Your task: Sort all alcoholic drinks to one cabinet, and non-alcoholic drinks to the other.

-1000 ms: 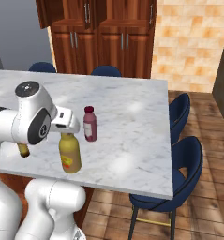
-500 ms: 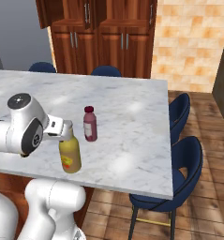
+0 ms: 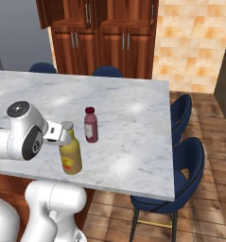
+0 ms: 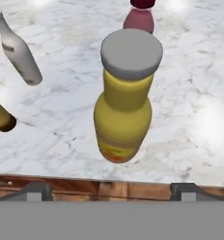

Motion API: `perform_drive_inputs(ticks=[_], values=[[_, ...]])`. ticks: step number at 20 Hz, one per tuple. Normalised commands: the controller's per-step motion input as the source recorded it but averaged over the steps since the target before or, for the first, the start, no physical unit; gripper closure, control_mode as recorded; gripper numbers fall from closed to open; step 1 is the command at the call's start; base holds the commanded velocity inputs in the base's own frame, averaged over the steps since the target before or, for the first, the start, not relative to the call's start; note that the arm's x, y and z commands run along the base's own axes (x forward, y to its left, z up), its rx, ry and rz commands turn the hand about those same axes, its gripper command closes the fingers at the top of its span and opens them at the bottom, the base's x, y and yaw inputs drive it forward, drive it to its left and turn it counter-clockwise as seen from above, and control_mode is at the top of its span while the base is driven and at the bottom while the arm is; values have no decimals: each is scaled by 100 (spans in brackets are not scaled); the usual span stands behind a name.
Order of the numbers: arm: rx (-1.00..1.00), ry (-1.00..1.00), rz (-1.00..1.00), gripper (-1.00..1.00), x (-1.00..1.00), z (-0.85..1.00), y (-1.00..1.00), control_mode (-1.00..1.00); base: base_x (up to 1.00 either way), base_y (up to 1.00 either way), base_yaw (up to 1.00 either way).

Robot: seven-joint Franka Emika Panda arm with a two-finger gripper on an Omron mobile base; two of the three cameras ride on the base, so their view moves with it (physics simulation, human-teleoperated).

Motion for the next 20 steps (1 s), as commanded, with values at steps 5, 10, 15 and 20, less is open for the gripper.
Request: perform_drive_inputs(ticks=[5, 10, 15, 20], values=[[0, 0, -5, -100, 26, 0, 0, -100, 0, 0, 0], [0, 0, 0, -100, 27, 0, 0, -100, 0, 0, 0], [0, 0, 0, -100, 29, 0, -2, -100, 0, 0, 0], [0, 0, 0, -100, 29, 0, 0, -100, 0, 0, 0]])
